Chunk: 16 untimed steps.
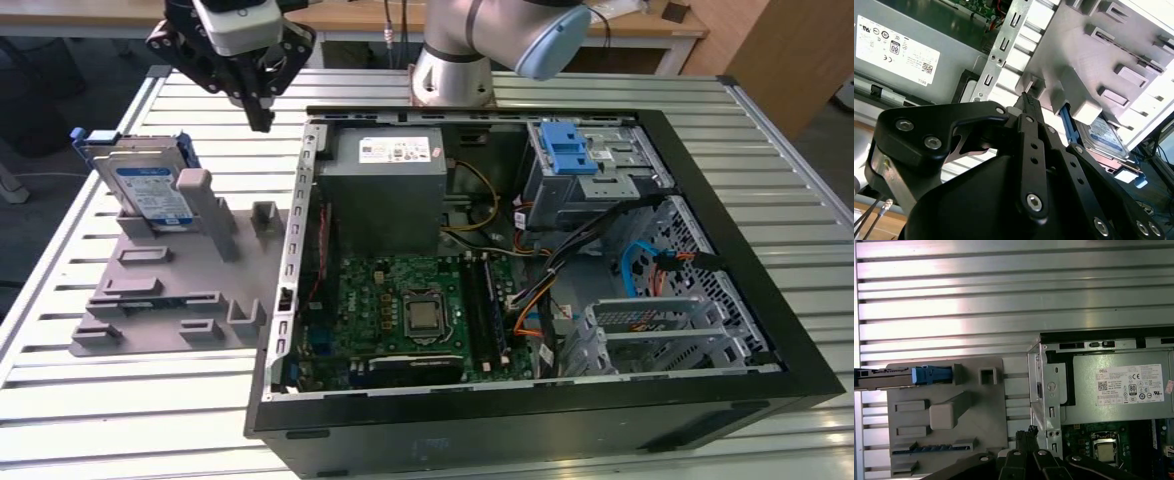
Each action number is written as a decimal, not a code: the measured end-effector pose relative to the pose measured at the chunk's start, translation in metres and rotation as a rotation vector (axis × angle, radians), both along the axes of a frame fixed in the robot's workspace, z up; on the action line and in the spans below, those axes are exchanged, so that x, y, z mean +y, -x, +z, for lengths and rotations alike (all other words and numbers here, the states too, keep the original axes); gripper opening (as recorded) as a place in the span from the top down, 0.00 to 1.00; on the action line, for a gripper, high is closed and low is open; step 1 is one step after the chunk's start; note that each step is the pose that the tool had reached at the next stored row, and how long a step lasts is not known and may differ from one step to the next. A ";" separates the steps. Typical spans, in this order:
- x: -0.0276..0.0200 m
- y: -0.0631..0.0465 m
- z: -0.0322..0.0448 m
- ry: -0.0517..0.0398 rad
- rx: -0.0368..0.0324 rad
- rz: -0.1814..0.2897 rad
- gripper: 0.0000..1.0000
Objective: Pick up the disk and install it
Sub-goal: 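Reach for the disk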
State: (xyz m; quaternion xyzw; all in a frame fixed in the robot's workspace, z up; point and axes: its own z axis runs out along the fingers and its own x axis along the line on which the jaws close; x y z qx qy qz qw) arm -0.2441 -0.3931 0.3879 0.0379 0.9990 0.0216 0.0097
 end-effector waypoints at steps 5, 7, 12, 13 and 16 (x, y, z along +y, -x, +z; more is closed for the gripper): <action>0.0003 0.003 -0.0002 0.0000 0.0006 0.000 0.89; 0.0004 0.004 -0.0003 0.0000 0.0009 0.000 0.89; 0.0008 0.008 -0.0005 0.0001 0.0012 0.000 0.89; 0.0010 0.010 -0.0006 0.0001 0.0011 0.000 0.89; 0.0035 0.016 -0.0009 -0.0001 0.0011 0.000 0.89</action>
